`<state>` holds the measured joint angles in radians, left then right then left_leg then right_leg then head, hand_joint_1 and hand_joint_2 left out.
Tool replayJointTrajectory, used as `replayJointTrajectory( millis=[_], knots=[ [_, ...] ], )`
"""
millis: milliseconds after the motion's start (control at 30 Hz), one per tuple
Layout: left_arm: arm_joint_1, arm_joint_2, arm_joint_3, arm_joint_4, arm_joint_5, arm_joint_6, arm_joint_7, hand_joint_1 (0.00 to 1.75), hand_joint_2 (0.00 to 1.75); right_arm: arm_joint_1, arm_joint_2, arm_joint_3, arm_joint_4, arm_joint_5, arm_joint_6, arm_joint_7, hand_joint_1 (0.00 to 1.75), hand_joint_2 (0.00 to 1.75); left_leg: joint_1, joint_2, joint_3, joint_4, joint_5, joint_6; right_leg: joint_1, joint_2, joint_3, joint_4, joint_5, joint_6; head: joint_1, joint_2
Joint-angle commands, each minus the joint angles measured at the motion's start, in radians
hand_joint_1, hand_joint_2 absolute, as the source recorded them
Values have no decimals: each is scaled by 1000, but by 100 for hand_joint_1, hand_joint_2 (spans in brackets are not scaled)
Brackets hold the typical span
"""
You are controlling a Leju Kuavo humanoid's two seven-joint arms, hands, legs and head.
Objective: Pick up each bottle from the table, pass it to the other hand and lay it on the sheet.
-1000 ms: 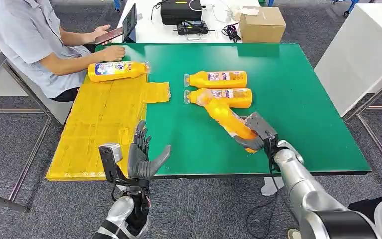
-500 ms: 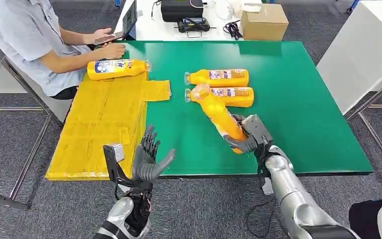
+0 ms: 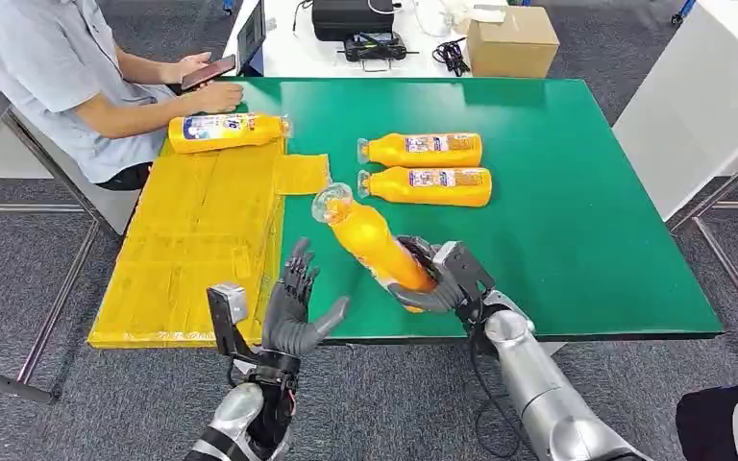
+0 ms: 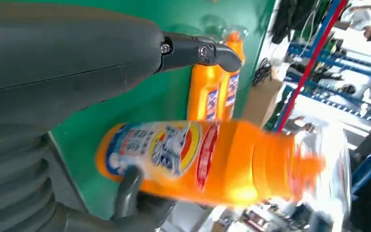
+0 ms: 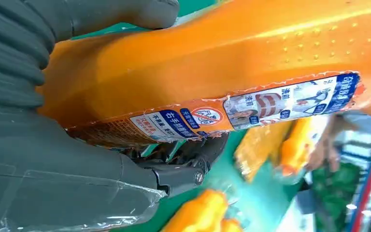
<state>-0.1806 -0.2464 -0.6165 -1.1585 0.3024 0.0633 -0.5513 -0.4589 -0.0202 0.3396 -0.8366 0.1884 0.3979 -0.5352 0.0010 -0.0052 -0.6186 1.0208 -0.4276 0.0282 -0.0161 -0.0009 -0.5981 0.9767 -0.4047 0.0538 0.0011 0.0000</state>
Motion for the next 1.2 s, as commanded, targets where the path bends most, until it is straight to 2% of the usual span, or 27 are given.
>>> replayJointTrajectory(
  millis=[33, 500, 767, 867, 1000, 1033, 1067, 1167, 1200],
  knots=[
    [-47, -3, 93, 19, 25, 29, -56, 0, 175, -8, -25, 134, -69, -40, 48, 14, 175, 175, 1, 1, 2, 0, -1, -1, 1, 0, 1, 0, -1, -2, 0, 0],
    [-59, -18, 132, 54, 79, 19, -34, 0, 175, 8, -3, 173, -118, -72, 31, -9, 175, 175, 0, 1, 4, 0, -1, -2, 1, 1, 3, 0, -1, -2, 0, 0],
    [-51, -10, 94, 48, 98, -31, -15, 0, 175, 1, -2, 180, -112, -91, 9, 7, 175, 175, 0, 0, 2, -1, 0, -1, 1, 0, 1, 0, 0, -1, 0, 0],
    [-34, -2, 65, 37, 108, -68, 0, 0, 175, -6, -9, 172, -97, -94, -11, 8, 175, 175, 0, 1, 5, -1, -2, -2, 1, 1, 4, 0, -1, -3, 0, 0],
    [-12, 6, 52, 6, 55, -15, -50, 0, 175, -10, -14, 143, -89, -98, -44, 17, 175, 175, 0, 1, 4, -1, -1, -1, 0, 1, 3, 0, -1, -2, 0, 0],
    [-10, 8, 49, 6, 53, -9, -49, 0, 175, -8, -16, 136, -91, -97, -49, 17, 175, 175, 0, 2, 7, -1, -2, -2, 1, 1, 6, 0, -2, -3, 0, 0],
    [-10, 8, 49, 6, 53, -9, -49, 0, 175, -8, -16, 136, -91, -97, -49, 17, 175, 175, 0, 0, 2, -1, 0, -1, 0, 0, 1, 0, 0, -1, 0, 0],
    [-10, 9, 49, 7, 53, -9, -49, 0, 175, -8, -18, 136, -90, -97, -48, 17, 175, 175, 0, 0, 2, -1, -1, -1, 0, 0, 2, 0, -1, -2, 0, 0],
    [-10, 9, 49, 7, 53, -9, -49, 0, 175, -8, -18, 136, -90, -97, -48, 17, 175, 175, 0, 1, 7, -1, -3, -2, 1, 1, 7, 0, -3, -4, 0, 0]
  ],
)
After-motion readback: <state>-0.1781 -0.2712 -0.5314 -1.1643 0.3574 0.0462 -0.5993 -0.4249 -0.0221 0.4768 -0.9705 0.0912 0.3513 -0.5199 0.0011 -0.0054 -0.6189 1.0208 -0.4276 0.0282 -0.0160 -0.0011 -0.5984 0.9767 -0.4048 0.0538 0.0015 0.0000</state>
